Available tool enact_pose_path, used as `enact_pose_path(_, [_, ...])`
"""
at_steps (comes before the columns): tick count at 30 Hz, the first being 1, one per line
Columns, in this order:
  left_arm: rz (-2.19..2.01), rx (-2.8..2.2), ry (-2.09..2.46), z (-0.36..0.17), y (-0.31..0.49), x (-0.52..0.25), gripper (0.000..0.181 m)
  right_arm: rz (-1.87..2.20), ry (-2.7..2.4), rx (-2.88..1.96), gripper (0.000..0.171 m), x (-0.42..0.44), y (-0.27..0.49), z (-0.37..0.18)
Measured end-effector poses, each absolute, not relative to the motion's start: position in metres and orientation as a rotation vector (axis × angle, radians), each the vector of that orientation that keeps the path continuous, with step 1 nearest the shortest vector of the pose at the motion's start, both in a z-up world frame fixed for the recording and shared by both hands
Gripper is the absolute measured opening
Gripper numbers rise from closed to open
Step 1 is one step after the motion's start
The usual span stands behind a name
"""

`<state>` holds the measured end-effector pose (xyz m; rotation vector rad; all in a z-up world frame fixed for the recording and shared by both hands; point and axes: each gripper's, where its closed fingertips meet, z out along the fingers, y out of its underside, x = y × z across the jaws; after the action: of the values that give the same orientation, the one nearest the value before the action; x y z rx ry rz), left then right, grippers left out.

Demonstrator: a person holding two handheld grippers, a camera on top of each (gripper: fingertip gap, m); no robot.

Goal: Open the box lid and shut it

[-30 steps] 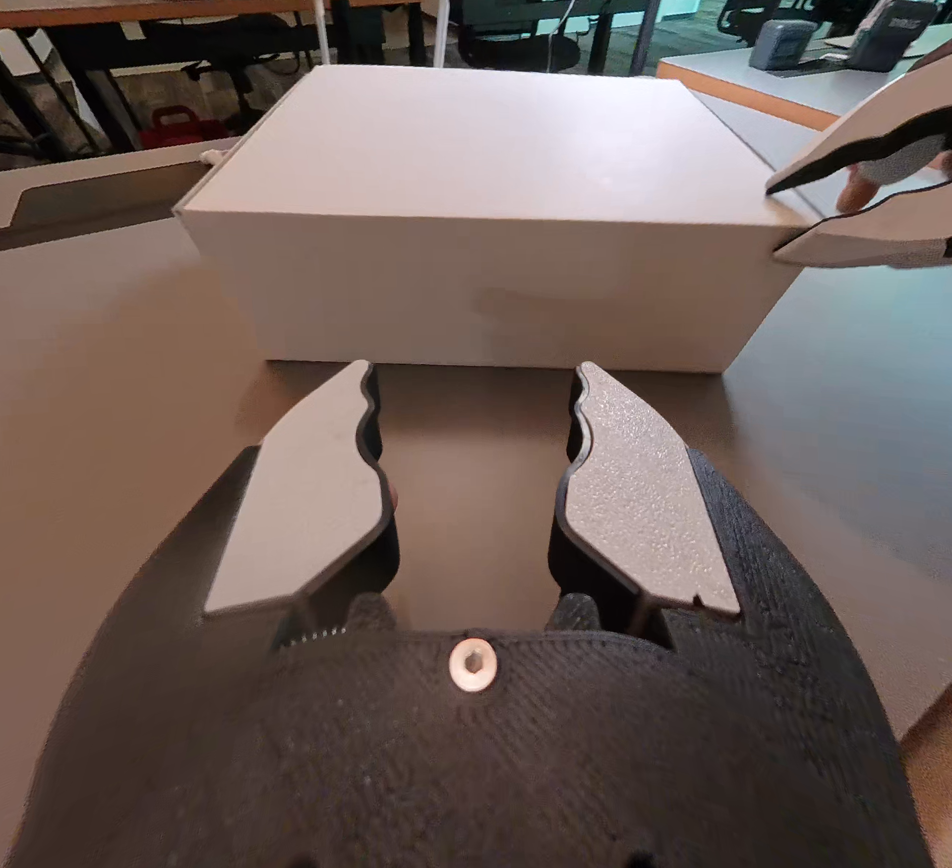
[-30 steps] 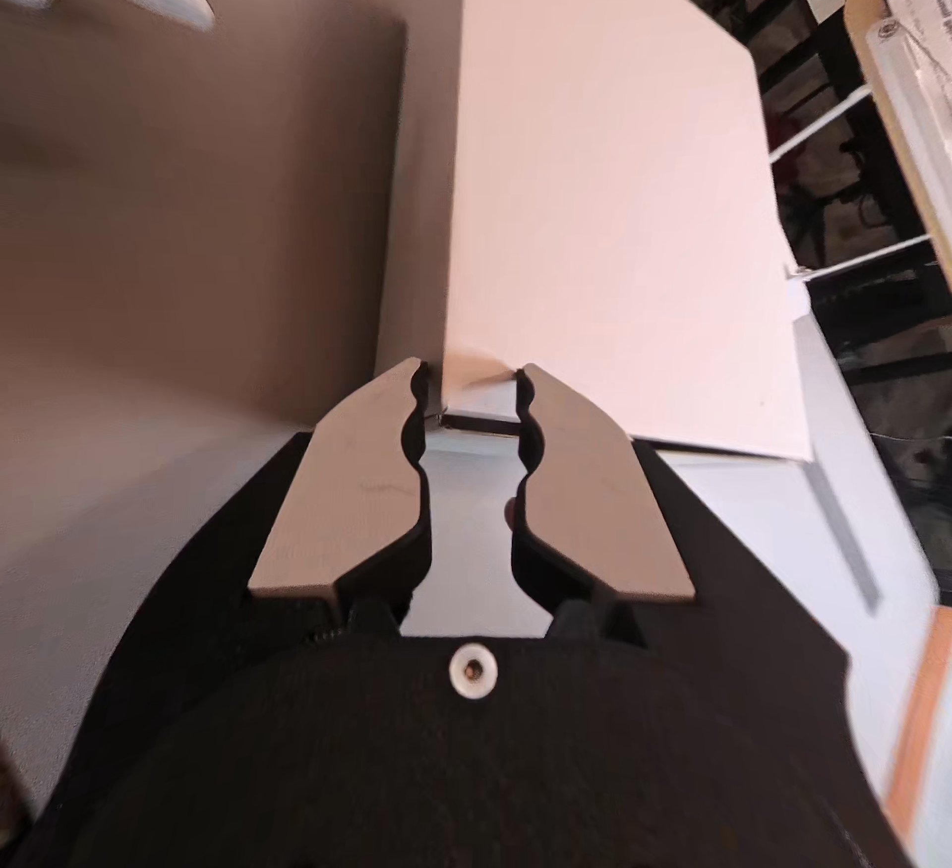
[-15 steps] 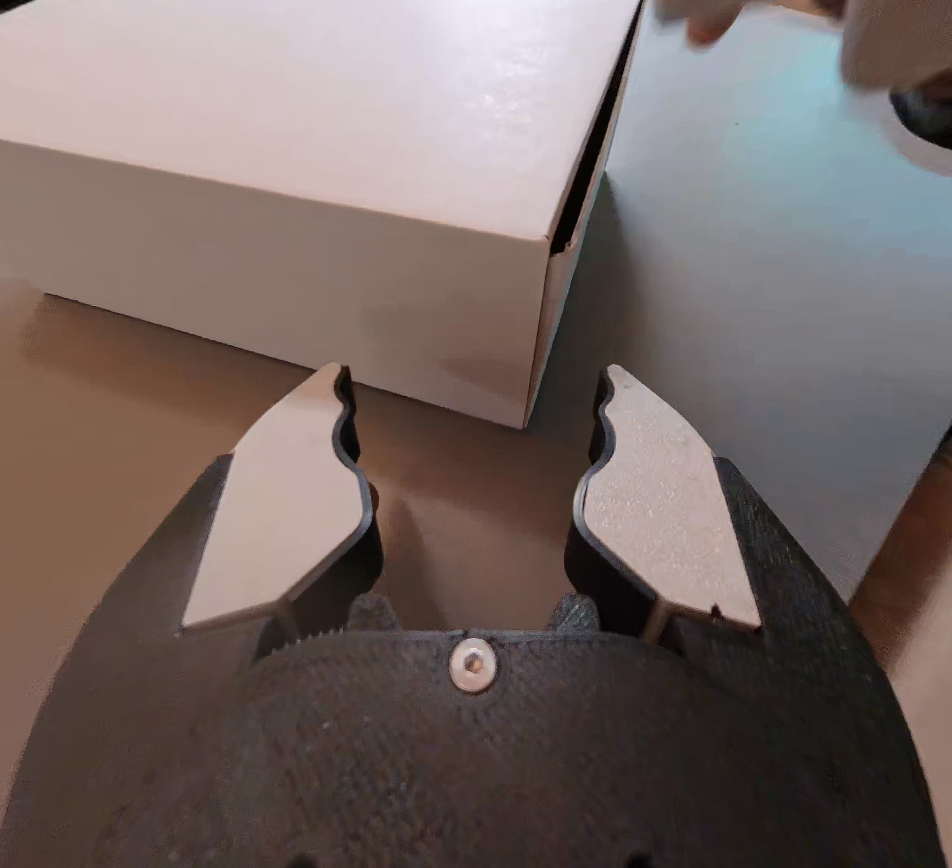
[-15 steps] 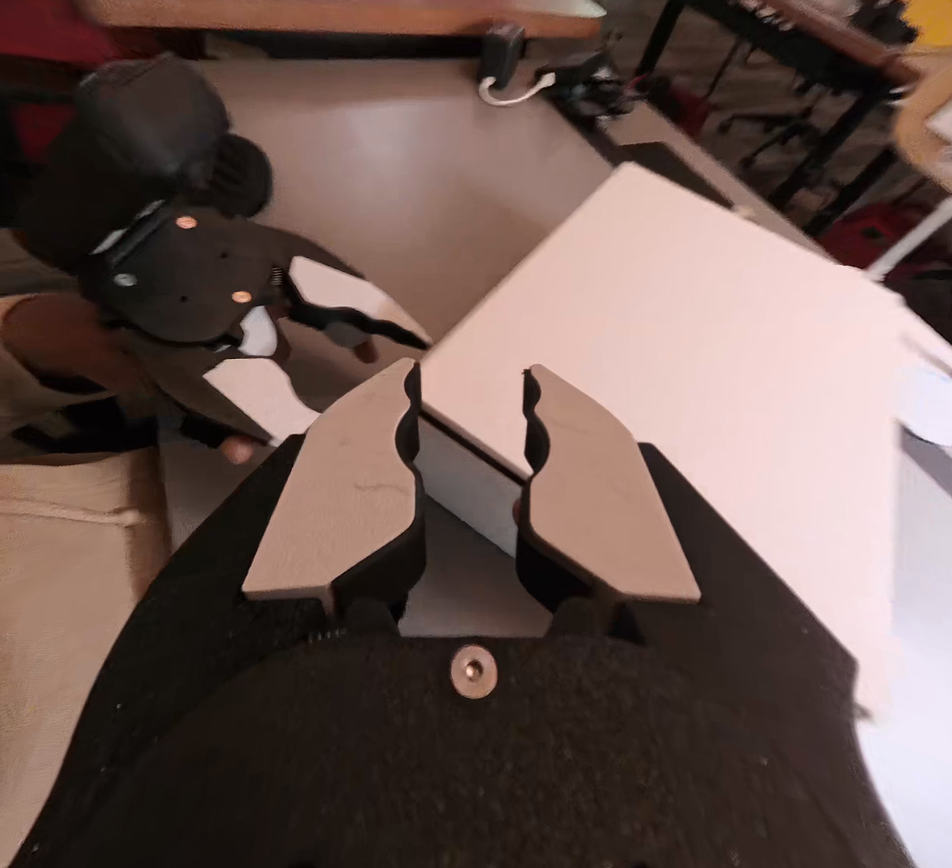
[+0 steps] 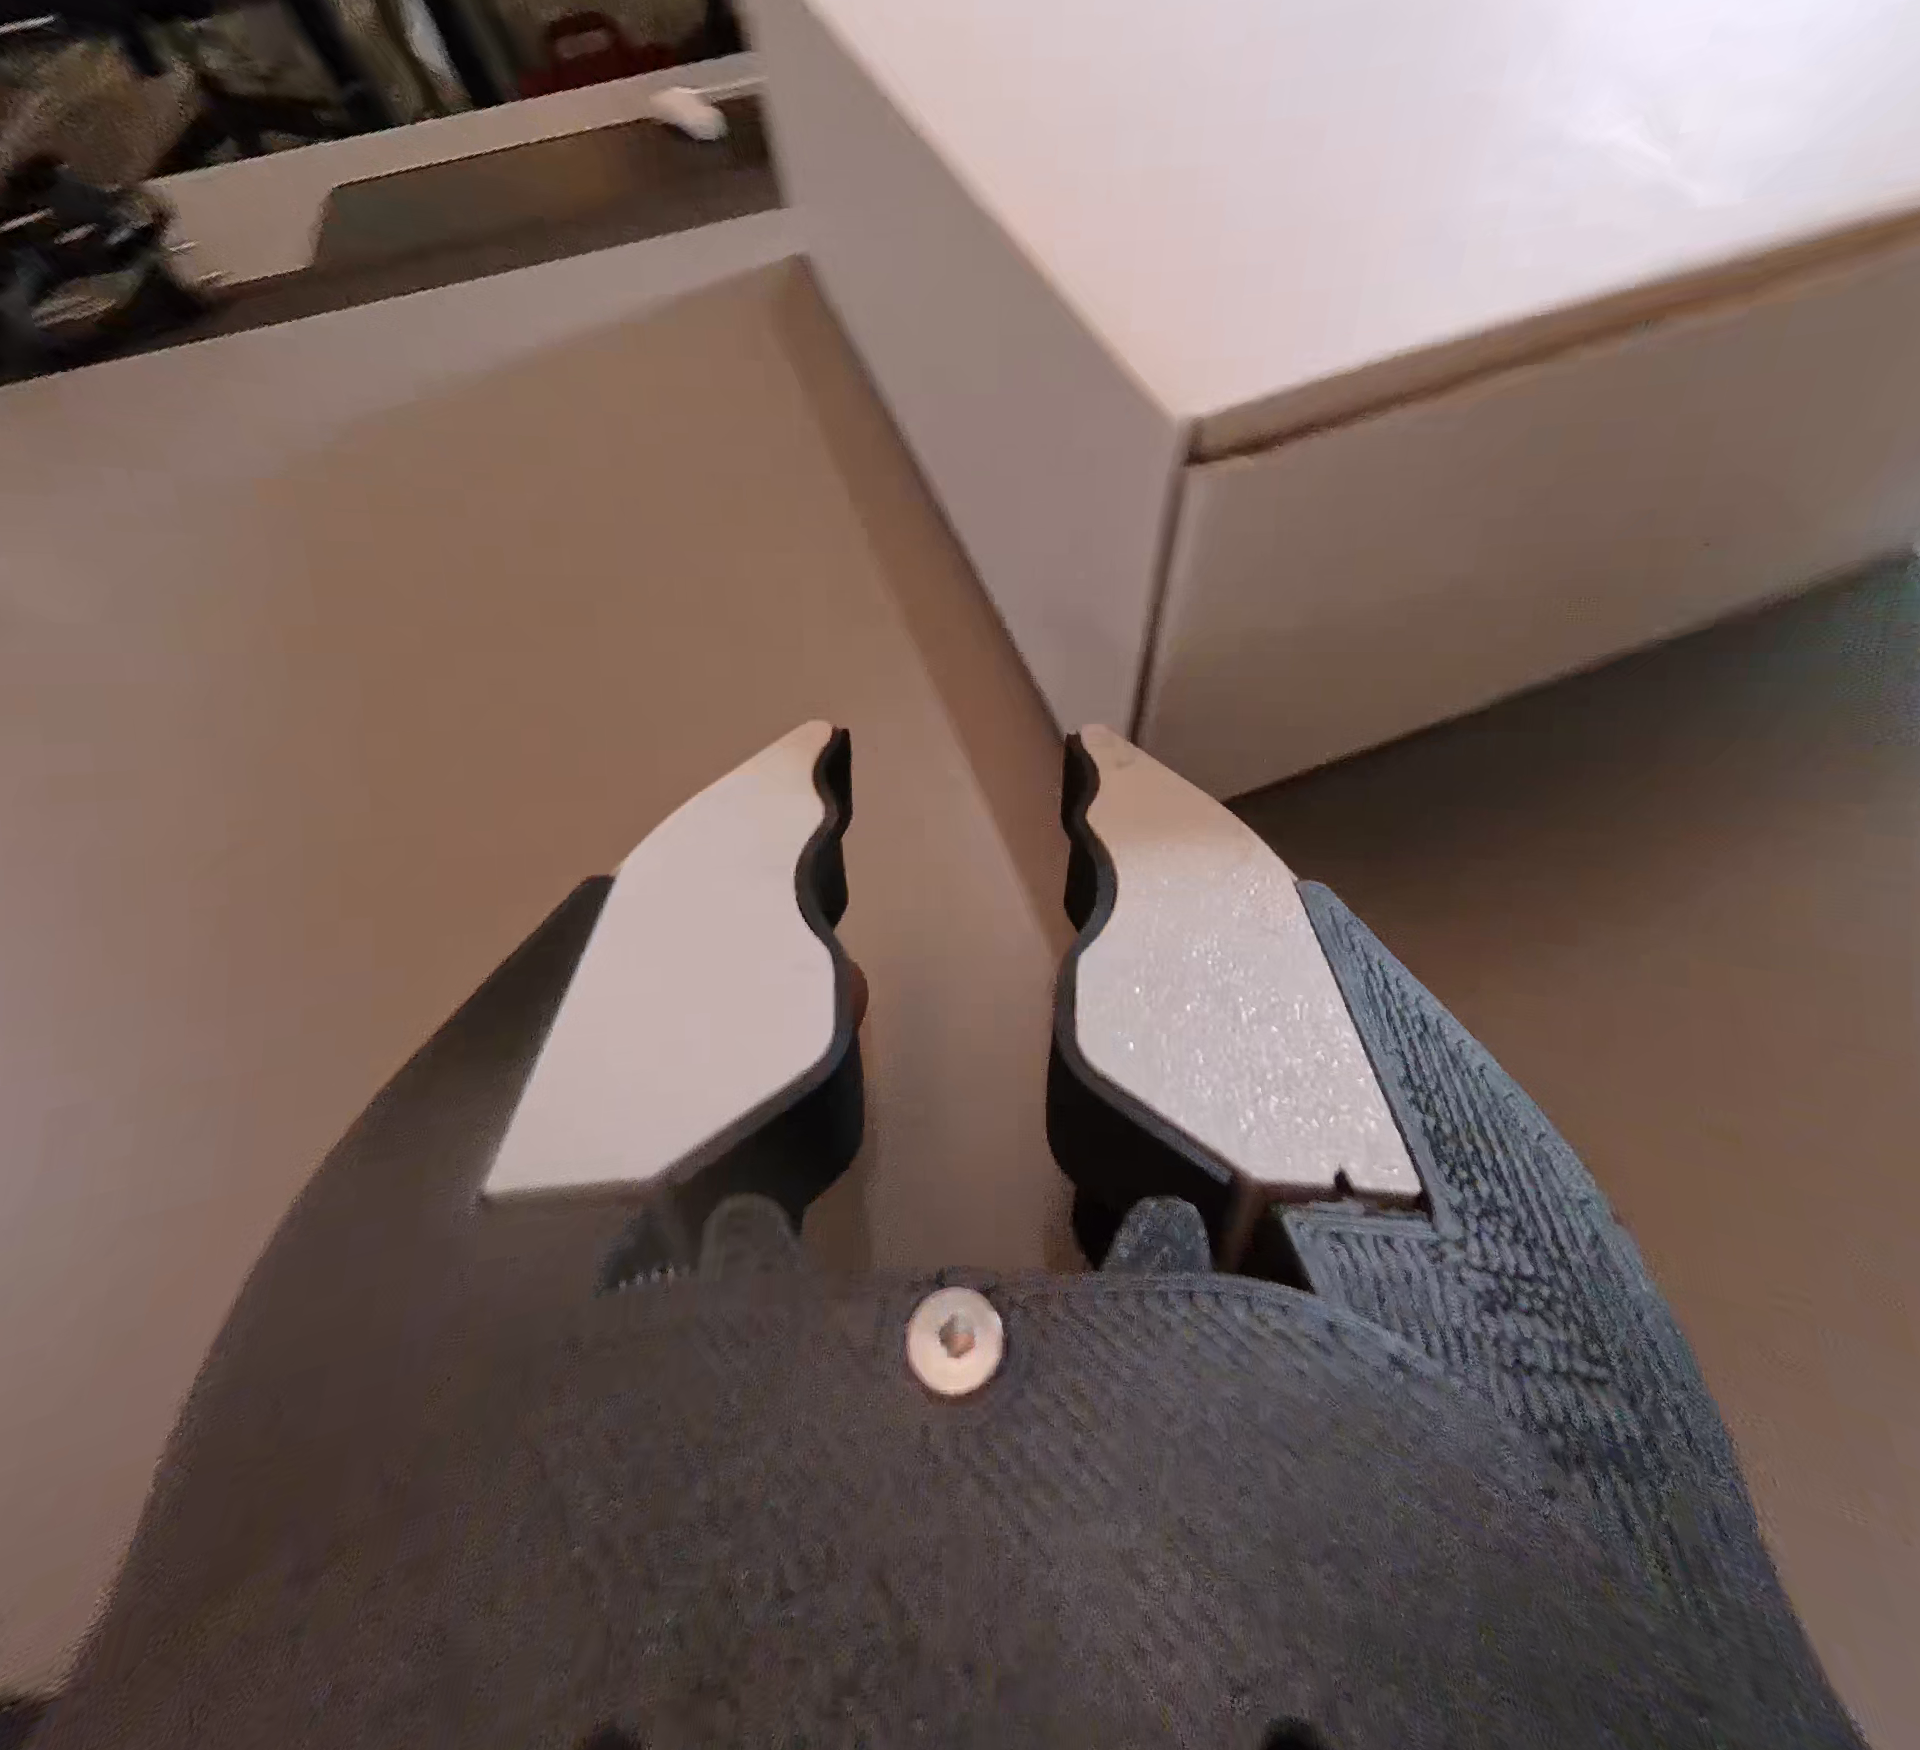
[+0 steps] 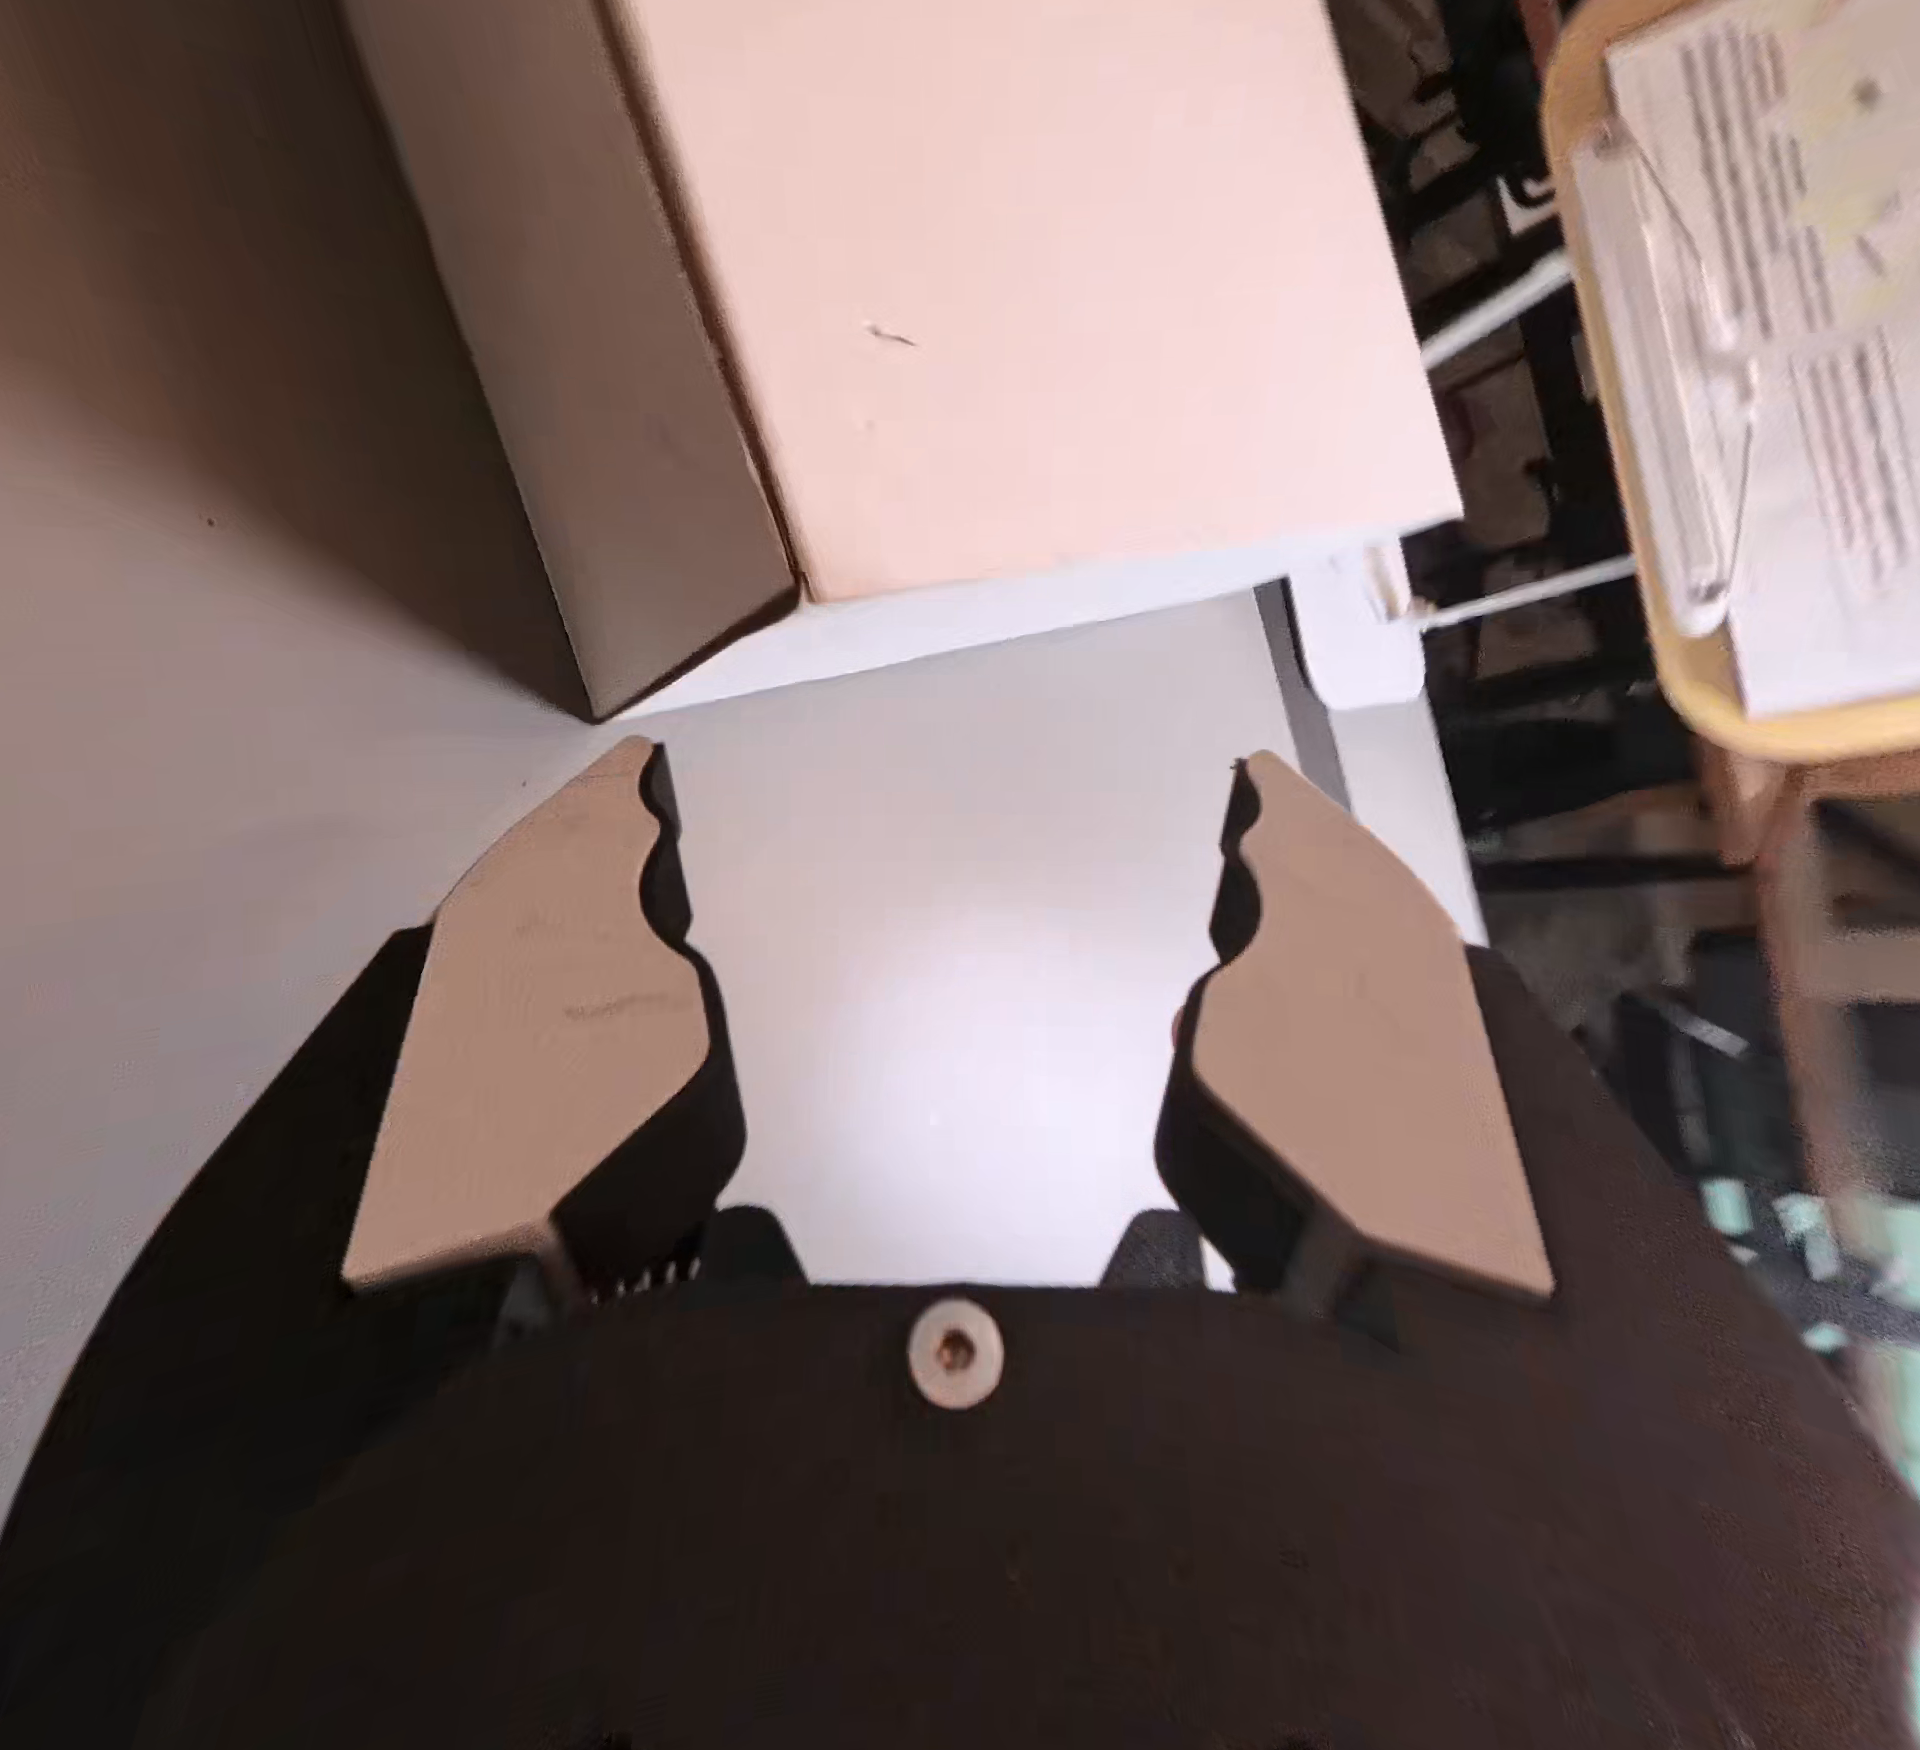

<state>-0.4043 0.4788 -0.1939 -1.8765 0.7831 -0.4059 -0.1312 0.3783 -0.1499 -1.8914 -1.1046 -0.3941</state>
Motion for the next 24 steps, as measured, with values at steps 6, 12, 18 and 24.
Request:
enact_pose_path(6, [-0.603,-1.801,0.638,-0.161,0.479,-0.429,0.042,-0.506,-1.534,-1.826,0.104,-0.177,0.412,-0.175])
enact_pose_path(12, [-0.624,-1.723,0.745,-0.151,0.454,-0.423,0.054,-0.601,-1.508,-1.901,0.100,-0.184,0.422,-0.181])
enact_pose_path(18, [-0.682,-1.673,0.881,-0.148,0.429,-0.401,0.066,-0.667,-1.165,-2.118,0.095,-0.190,0.391,-0.178])
enact_pose_path(24, [-0.797,-1.638,1.129,-0.166,0.389,-0.365,0.074,-0.244,-0.786,-2.102,0.073,-0.278,0.362,-0.153])
